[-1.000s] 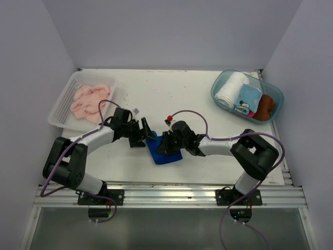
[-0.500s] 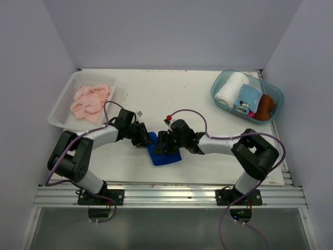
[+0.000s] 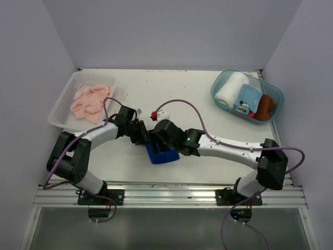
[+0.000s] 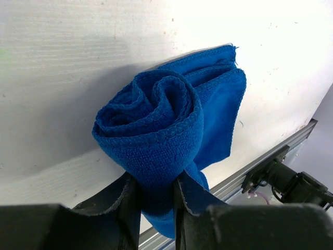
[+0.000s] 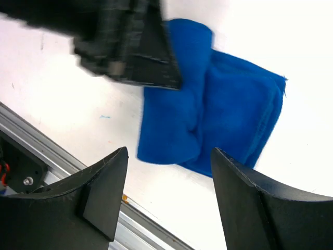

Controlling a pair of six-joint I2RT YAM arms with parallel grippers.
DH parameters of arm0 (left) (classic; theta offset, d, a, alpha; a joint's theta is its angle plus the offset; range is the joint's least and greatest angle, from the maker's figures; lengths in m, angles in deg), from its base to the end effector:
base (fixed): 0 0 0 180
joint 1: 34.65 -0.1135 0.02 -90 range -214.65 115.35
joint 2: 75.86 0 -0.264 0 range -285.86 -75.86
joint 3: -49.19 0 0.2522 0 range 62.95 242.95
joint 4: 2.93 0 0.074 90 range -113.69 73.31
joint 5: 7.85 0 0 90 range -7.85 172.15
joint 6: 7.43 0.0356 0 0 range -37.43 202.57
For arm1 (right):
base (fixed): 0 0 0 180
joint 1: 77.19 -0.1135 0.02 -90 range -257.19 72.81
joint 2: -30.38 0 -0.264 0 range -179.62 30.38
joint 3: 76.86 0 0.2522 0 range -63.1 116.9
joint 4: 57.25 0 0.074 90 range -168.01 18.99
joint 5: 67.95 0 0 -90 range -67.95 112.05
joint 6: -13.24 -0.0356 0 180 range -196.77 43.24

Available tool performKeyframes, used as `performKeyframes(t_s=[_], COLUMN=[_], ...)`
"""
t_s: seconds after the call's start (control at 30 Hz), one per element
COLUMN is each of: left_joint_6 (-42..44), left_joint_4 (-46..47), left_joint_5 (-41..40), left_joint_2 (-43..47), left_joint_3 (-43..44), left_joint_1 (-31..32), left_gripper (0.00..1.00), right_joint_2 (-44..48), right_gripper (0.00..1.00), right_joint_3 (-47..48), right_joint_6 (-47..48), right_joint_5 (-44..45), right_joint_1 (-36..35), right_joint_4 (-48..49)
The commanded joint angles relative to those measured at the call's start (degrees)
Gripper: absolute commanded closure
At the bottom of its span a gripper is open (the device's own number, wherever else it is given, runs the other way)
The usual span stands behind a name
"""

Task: Roll the towels
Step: Roll the towel

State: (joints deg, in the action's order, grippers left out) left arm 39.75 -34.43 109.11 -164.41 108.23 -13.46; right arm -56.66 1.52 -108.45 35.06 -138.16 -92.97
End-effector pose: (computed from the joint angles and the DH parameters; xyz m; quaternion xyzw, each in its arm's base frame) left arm 0.2590 -0.1177 0.1607 -0.1194 0.9357 -0.3204 0.0868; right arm 0.1688 0.2876 0.2632 -0.1890 0.8972 0.2065 0.3415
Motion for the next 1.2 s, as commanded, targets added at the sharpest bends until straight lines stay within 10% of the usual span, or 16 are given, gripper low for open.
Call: performKeyframes(t_s=[0.0,0.4,0.87,1.17], left_joint_6=[0.9,-0.2,-0.7,-0.5], left_joint_4=[-3.2,-4.1,-4.0,-4.6], left_joint_5=[-2.6,-3.4,-3.3,-4.0], left_joint_2=[1.5,-0.4,-0.4,0.8], left_joint_3=[3.5,5.5,5.3,6.5], left_joint_1=[0.6,2.8,3.2,3.2], left_gripper=[0.79,0.79,0.78,0.45], right_joint_2=[-5.0,-22.4,-33.3,-21.7], right_gripper=[0.31,0.32,0.64,0.91], right_joint_3=[7.7,21.8,28.2,13.5], right_joint_6=[6.0,7.1,-2.5,-6.3], right_joint_5=[15.2,27.1,36.5,20.4], right_joint_1=[-6.1,-14.4,-14.4,-10.1], right_joint_4=[-8.8,-16.4,-25.4,-10.4])
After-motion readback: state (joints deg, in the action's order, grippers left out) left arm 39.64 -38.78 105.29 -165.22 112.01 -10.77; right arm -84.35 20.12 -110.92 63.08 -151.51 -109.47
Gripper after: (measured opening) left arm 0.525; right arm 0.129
